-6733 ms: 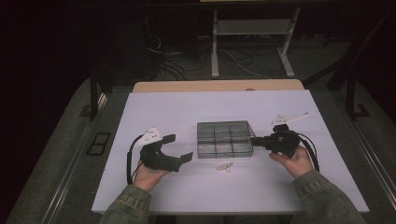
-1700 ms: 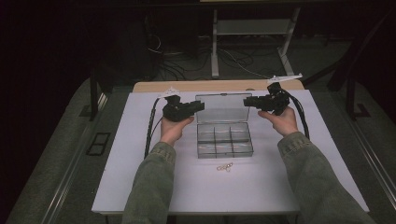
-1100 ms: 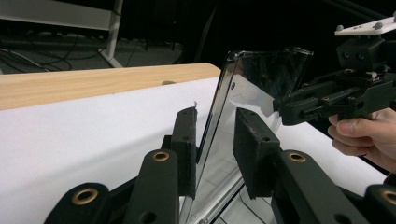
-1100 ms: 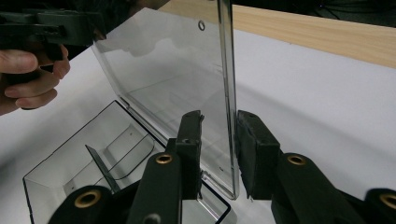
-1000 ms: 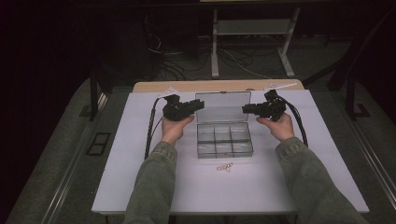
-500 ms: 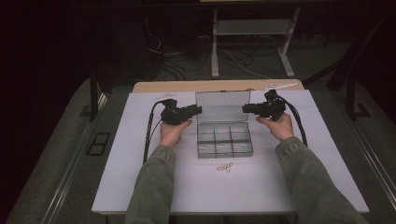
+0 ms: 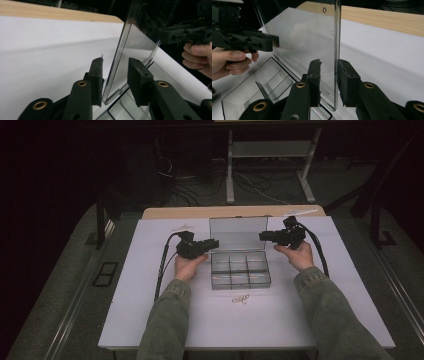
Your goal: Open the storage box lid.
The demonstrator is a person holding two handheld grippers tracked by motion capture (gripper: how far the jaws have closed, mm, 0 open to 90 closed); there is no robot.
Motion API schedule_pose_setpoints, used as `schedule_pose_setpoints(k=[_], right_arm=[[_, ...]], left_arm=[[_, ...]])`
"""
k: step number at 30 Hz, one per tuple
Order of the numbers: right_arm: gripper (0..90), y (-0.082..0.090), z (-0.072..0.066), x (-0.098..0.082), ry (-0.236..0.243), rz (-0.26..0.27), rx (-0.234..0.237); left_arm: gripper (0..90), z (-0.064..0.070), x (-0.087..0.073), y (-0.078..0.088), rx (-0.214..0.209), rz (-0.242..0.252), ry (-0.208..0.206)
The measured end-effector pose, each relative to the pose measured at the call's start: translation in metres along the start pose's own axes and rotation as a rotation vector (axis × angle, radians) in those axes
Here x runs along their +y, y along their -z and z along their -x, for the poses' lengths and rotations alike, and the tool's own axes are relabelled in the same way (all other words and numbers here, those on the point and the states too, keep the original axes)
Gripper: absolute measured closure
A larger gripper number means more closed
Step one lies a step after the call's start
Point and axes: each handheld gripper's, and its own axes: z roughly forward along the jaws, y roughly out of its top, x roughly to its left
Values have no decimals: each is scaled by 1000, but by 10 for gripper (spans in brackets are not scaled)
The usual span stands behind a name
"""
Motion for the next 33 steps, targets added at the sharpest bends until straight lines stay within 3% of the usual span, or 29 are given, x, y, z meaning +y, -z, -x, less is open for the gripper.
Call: schedule_pose_setpoints(k=[11, 33], right_arm=[[715, -4, 7, -5, -31, 0, 3], [713, -13, 13, -25, -81, -6, 11]], left_arm=[[737, 1, -2, -3, 34, 17, -36], [722, -2, -5, -8, 38, 28, 4]])
